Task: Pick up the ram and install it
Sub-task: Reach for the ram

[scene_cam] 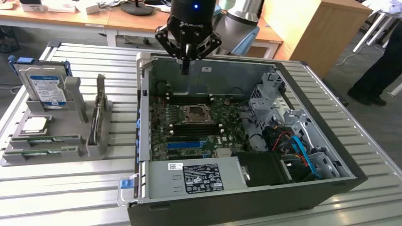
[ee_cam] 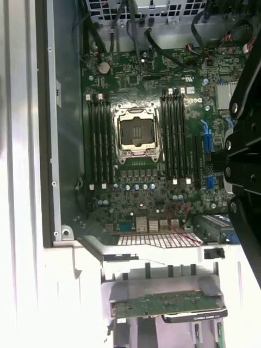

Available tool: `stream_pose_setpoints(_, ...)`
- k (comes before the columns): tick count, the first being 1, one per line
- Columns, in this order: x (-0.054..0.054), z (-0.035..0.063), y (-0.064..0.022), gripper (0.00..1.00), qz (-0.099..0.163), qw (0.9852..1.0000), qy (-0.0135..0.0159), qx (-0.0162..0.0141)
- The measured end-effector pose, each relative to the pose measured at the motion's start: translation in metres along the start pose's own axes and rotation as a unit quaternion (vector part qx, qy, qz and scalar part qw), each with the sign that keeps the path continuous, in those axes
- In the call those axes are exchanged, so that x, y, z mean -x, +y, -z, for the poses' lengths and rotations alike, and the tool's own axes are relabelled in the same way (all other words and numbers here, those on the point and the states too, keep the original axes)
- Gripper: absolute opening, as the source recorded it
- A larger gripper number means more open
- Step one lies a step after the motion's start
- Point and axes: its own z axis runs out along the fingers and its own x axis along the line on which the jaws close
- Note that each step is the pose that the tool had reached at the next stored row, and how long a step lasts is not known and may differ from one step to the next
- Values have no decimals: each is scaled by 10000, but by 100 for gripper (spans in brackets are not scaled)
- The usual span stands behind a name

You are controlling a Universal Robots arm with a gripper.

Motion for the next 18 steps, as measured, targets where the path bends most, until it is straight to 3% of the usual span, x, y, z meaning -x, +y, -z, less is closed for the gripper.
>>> stream_pose_setpoints(18, -421, -3, 79, 11, -1, 10000, 0, 0)
